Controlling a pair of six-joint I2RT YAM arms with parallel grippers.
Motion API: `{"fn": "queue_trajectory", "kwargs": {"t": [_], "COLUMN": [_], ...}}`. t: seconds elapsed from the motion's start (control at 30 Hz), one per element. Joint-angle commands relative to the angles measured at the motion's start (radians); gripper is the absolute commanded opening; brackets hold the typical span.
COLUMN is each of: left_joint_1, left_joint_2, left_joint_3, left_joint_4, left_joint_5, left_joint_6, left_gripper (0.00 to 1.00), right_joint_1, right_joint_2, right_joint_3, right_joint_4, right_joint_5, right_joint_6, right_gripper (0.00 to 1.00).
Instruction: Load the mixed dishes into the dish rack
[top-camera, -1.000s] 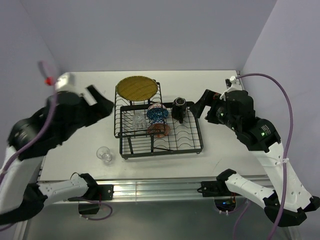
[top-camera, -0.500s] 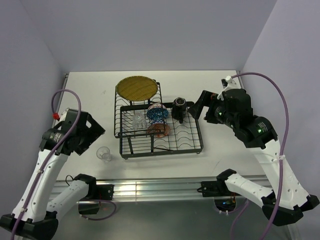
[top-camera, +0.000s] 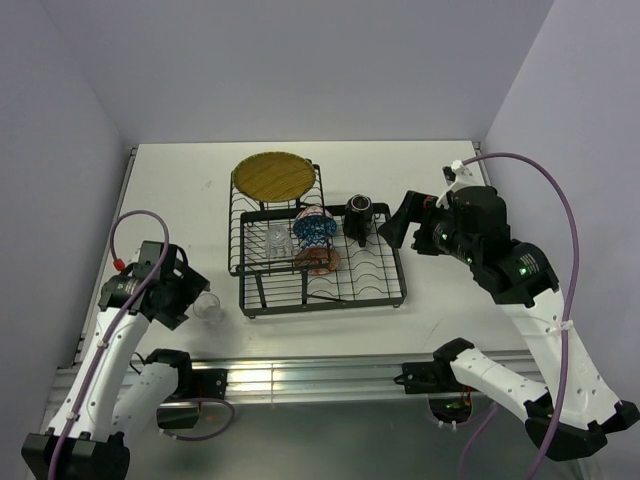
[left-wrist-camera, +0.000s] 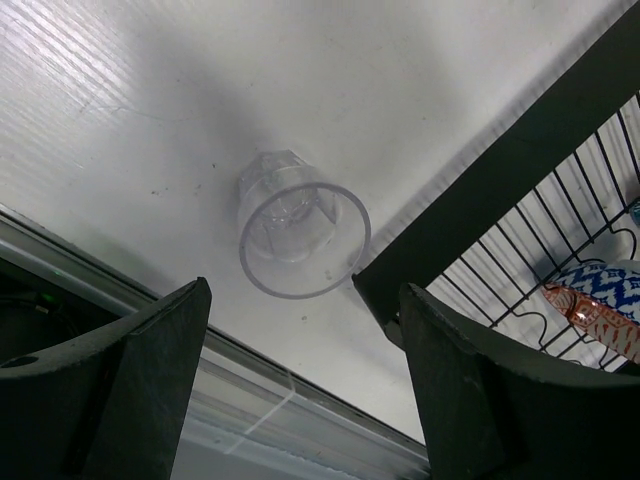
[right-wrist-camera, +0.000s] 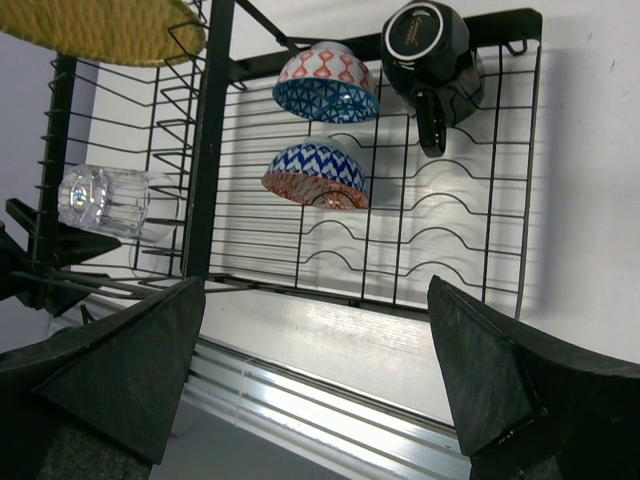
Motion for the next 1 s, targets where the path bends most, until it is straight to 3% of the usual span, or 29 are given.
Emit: {"fn": "queue_trajectory", "kwargs": {"t": [0.0, 0.23, 0.43, 0.63, 0.87, 0.9, 0.97], "left_joint_1": [0.006, 0.006, 0.006, 0.006, 0.009, 0.012, 0.013], "left_joint_2": [-0.036, -0.056, 0.016, 0.139, 0.153, 0.15, 0.139], "left_joint_3": [-0.037, -0.09, -0.113, -0.167, -0.167, -0.152, -0.079], "left_joint_4": [0.01, 0.036, 0.102, 0.208, 0.222, 0.208, 0.14], "left_joint_5": [-0.045, -0.02, -0.009, 0.011, 0.031, 0.031, 0.026], "left_joint_6": [-0.026, -0.052, -0.057, -0.04, -0.028, -0.023, -0.008], "left_gripper": [0.81, 0.7, 0.72, 0.64, 0.18, 0.02, 0.0], "right_joint_1": [-0.007, -0.007, -0.007, -0.008, -0.008, -0.008, -0.007], "right_joint_2": [-0.014, -0.017, -0.023, -0.025, -0.028, -0.023, -0.005], "right_joint_3": [-0.019, -0.023, -0.018, -0.003, -0.004, 0.002, 0.014], "right_joint_4": [0.024, 0.022, 0.015, 0.005, 0.005, 0.007, 0.008], "right_joint_5": [-0.014, -0.012, -0.008, 0.005, -0.006, -0.012, -0.029], "right_joint_6": [-0.016, -0.016, -0.014, -0.011, -0.01, -0.01, -0.004], "right_gripper": [1.0, 1.0, 1.0, 1.0, 1.0, 1.0, 1.0]}}
